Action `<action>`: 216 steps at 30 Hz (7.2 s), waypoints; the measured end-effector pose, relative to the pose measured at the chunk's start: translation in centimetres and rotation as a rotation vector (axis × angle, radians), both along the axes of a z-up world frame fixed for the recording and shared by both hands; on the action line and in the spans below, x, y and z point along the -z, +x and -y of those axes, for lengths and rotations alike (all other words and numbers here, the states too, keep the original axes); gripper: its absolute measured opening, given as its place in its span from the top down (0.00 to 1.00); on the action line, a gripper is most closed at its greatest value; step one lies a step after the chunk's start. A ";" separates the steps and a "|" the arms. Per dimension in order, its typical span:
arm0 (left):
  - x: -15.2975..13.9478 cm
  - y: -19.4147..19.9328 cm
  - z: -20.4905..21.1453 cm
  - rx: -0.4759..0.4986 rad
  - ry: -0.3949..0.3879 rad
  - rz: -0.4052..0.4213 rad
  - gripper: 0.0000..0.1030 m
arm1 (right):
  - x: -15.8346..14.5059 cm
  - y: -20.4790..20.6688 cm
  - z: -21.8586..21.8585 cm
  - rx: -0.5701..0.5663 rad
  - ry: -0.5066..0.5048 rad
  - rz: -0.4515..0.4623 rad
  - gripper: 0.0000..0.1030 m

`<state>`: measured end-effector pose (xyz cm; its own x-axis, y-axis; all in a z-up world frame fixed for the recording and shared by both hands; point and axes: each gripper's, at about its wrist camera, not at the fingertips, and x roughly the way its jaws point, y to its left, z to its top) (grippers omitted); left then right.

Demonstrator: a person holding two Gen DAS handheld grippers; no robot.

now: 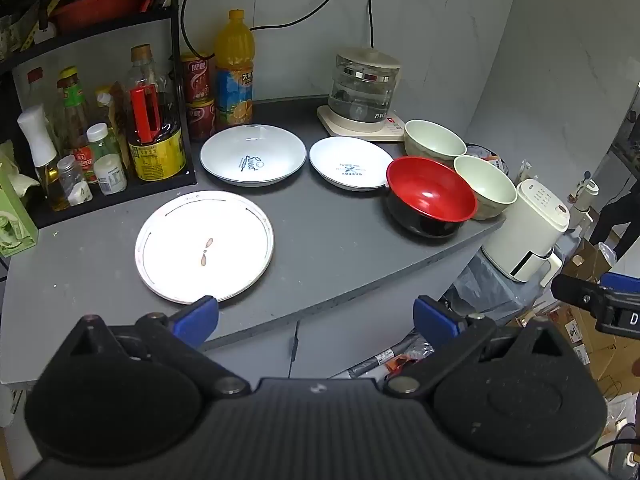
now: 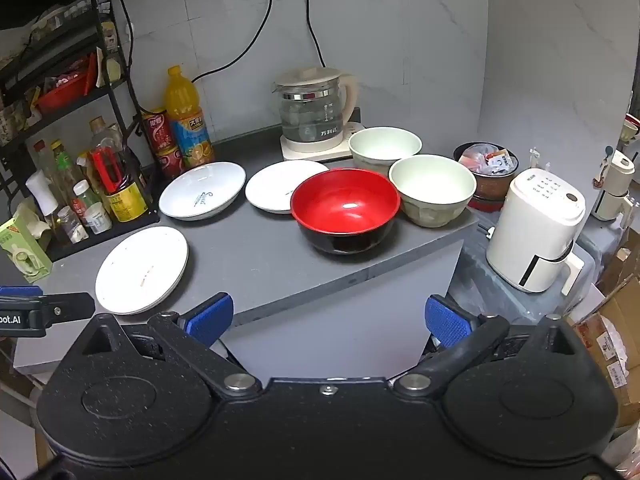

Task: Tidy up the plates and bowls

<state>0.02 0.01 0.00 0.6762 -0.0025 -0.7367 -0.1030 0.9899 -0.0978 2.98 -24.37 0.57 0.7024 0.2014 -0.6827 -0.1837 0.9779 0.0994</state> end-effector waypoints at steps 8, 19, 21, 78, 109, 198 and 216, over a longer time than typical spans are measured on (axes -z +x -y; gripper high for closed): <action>0.1 -0.1 0.0 -0.007 -0.017 0.006 0.00 | 0.3 0.1 0.3 -0.015 -0.005 -0.016 0.00; -0.5 0.0 -0.6 -0.027 -0.035 0.003 0.00 | 0.3 0.2 -0.1 -0.027 -0.034 -0.024 0.00; -0.4 0.0 -0.6 -0.025 -0.031 0.002 0.00 | 0.3 0.2 -0.2 -0.028 -0.035 -0.027 0.00; -0.5 0.7 -0.6 -0.042 -0.023 -0.017 0.00 | 0.7 1.6 -0.5 -0.074 0.007 -0.058 0.00; 1.6 14.2 -4.7 0.041 -0.042 -0.096 0.01 | 2.5 11.0 -3.5 0.069 0.015 -0.133 0.00; 13.7 46.7 24.3 0.248 -0.076 -0.323 0.85 | 16.7 35.4 18.1 0.155 0.140 -0.440 0.86; 6.4 42.3 20.8 0.238 -0.162 -0.162 0.95 | 9.3 32.1 16.7 0.209 0.173 -0.237 0.86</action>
<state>42.31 -20.75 -6.36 0.5164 -0.2723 -0.8119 0.1024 0.9609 -0.2571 35.13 -41.12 -8.68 0.5671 0.1967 -0.7998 0.0668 0.9569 0.2828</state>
